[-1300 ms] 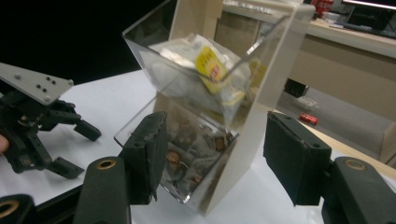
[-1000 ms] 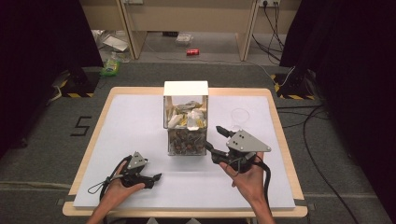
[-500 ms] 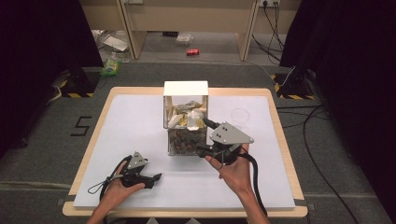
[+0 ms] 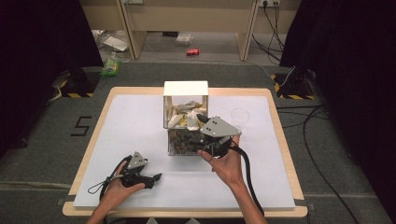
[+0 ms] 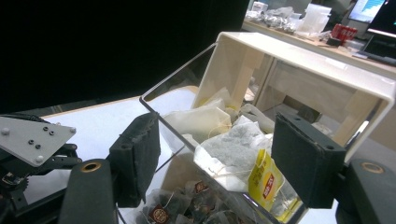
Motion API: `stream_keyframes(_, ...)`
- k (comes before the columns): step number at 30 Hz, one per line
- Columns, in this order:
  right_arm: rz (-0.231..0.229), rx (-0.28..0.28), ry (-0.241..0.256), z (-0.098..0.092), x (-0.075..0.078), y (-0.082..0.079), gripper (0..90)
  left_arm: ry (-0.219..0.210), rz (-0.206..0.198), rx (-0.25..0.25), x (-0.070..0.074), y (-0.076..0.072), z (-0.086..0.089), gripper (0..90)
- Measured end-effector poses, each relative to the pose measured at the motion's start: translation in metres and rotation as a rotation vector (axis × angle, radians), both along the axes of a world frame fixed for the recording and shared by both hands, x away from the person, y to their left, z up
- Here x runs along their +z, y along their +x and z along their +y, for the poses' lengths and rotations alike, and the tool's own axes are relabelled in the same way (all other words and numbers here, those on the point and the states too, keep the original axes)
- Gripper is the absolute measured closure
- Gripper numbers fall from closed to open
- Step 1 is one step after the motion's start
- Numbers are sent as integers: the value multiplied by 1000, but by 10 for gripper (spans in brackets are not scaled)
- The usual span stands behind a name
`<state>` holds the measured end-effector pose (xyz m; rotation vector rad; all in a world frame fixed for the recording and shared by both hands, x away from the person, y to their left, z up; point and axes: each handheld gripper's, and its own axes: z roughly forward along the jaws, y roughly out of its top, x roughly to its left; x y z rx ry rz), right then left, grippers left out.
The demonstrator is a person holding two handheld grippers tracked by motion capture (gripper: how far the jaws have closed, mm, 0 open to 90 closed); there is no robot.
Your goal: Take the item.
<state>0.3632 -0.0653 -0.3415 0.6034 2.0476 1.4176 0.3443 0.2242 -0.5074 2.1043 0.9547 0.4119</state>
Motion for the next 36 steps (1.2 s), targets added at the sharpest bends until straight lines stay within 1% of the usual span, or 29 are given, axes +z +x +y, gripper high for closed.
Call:
stream_keyframes(5,5,2,-15,3,-3,5,335,0,0,0,0,0,0,157)
stream_keyframes(8,20,8,-15,3,-5,7,372,0,0,0,0,0,0,157)
stream_keyframes(11,40,20,-2,3,-8,10,424,0,0,0,0,0,0,157)
stream_keyframes(13,47,18,-7,2,-9,10,473,0,0,0,0,0,0,157)
stream_keyframes(15,56,27,-2,2,-8,10,521,0,0,0,0,0,0,157)
stream_keyframes(17,56,33,3,1,-8,10,601,0,0,0,0,0,0,157)
stream_keyframes(21,74,49,8,-1,-7,9,689,0,0,0,0,0,0,157)
stream_keyframes(23,76,60,24,-2,-6,8,768,0,0,0,0,0,0,157)
stream_keyframes(25,73,69,40,-4,-5,8,818,0,0,0,0,0,0,157)
stream_keyframes(26,75,72,50,-5,-4,7,829,0,0,0,0,0,0,157)
stream_keyframes(30,76,75,67,-8,-3,8,859,0,0,0,0,0,0,157)
stream_keyframes(36,63,73,102,-10,-1,9,884,0,0,0,0,0,0,157)
